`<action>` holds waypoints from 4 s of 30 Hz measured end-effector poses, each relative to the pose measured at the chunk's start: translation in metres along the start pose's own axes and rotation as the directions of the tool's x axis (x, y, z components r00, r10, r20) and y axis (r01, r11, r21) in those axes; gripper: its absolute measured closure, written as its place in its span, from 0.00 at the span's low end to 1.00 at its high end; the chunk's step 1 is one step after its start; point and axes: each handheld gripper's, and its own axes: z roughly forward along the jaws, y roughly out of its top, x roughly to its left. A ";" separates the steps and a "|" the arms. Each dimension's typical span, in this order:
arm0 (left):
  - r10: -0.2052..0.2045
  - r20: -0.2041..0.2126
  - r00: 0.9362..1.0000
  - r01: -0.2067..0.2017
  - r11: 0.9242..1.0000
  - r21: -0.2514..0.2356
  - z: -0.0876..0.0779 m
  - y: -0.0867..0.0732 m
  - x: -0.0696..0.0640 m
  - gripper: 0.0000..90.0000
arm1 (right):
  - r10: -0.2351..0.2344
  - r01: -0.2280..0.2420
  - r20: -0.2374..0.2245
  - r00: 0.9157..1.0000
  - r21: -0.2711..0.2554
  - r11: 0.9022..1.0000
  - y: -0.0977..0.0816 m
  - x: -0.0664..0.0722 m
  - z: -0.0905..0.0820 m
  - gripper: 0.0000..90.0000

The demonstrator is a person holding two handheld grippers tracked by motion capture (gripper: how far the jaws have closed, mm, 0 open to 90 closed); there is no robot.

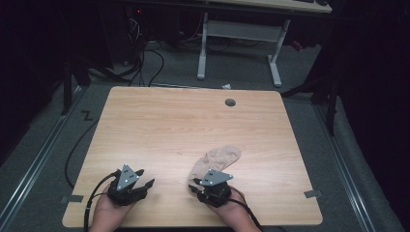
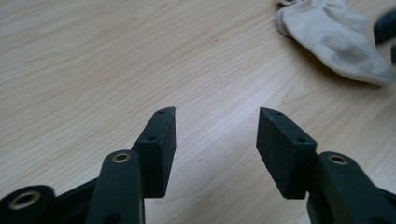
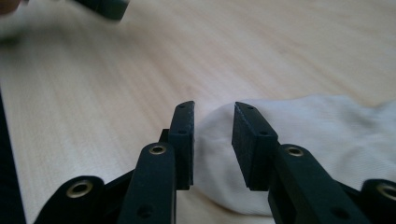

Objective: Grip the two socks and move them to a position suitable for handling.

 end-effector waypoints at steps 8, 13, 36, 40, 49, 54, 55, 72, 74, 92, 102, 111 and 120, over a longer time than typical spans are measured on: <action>0.056 0.100 0.993 -0.056 0.998 0.002 0.018 0.012 -0.039 0.47 | 0.104 -0.097 0.200 0.974 -0.043 0.994 -0.013 -0.057 -0.029 0.99; 0.070 0.165 0.984 -0.071 0.997 -0.001 0.040 0.032 -0.066 0.45 | 0.171 -0.165 0.293 0.941 -0.044 0.985 -0.015 -0.094 -0.029 1.00; 0.061 0.203 0.977 -0.100 0.977 0.189 0.052 0.024 -0.055 0.90 | 0.181 -0.250 0.413 0.892 0.119 0.961 -0.036 -0.139 -0.007 1.00; 0.048 0.154 0.987 -0.078 0.978 0.195 0.040 0.014 -0.035 0.89 | 0.206 -0.275 0.439 0.875 0.099 0.956 -0.040 -0.149 -0.011 1.00; -0.031 0.086 0.996 0.021 0.994 0.109 0.021 0.011 -0.011 0.82 | 0.173 -0.180 0.321 0.931 -0.007 0.984 -0.018 -0.103 -0.026 1.00; -0.024 0.086 0.996 0.010 0.988 0.156 0.031 0.005 -0.012 0.85 | 0.015 -0.024 0.133 0.991 0.066 0.998 0.002 -0.040 0.012 0.99; -0.009 0.080 0.997 -0.003 0.988 0.157 0.033 0.006 -0.014 0.85 | 0.015 -0.024 0.133 0.991 0.066 0.998 0.002 -0.040 0.012 0.99; 0.050 0.141 0.989 -0.070 0.988 0.136 0.033 0.008 -0.028 0.80 | 0.013 -0.024 0.091 0.996 0.115 0.993 -0.026 -0.024 -0.007 0.93; 0.043 0.117 0.992 -0.055 0.993 0.104 0.025 0.010 -0.025 0.75 | 0.051 -0.063 0.134 0.990 0.084 0.995 -0.027 -0.035 -0.015 0.90; -0.087 0.066 0.994 0.084 0.995 0.043 0.004 -0.005 0.014 0.45 | 0.065 -0.111 0.269 0.961 0.160 0.981 -0.010 -0.069 0.025 0.52; -0.085 0.036 0.996 0.085 0.996 0.009 0.001 -0.003 0.016 0.40 | 0.126 -0.166 0.229 0.965 0.164 0.972 -0.011 -0.075 0.022 0.56; -0.104 0.036 0.994 0.104 0.995 0.004 0.001 -0.005 0.017 0.41 | 0.138 -0.179 0.254 0.957 0.145 0.973 -0.014 -0.078 0.019 0.77; -0.108 0.038 0.993 0.108 0.994 0.011 0.000 -0.005 0.017 0.39 | 0.129 -0.166 0.285 0.950 0.109 0.980 -0.013 -0.078 0.010 0.92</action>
